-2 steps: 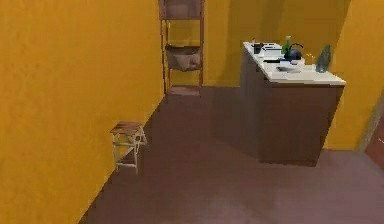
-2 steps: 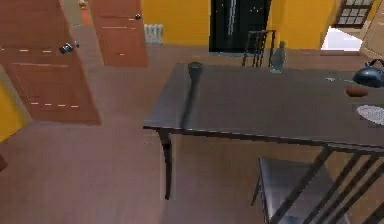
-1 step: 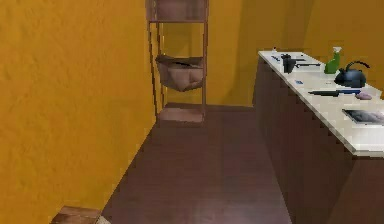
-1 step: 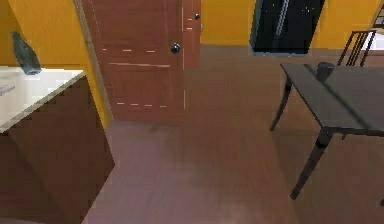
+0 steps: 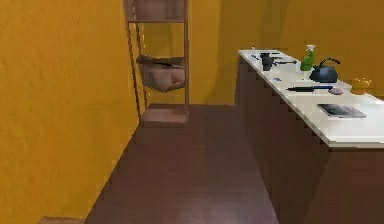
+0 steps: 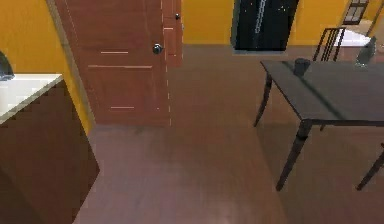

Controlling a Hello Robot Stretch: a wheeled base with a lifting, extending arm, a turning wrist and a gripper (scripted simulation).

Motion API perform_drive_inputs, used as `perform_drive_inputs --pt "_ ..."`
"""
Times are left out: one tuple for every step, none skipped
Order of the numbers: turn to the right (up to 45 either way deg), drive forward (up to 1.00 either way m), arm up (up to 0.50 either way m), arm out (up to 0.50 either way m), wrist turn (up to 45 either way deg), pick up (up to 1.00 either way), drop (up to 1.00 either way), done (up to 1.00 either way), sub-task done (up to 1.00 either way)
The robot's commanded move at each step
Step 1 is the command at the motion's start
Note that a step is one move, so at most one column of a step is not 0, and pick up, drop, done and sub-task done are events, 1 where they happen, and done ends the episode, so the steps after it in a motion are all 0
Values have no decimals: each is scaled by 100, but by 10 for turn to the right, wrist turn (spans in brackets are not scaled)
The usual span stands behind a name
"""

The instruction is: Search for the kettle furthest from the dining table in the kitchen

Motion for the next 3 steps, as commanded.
perform_drive_inputs --pt "0 55 0 0 0 0 0 0 0" --pt "120 0 0 0 0 0 0 0 0" --pt "0 75 0 0 0 0 0 0 0"
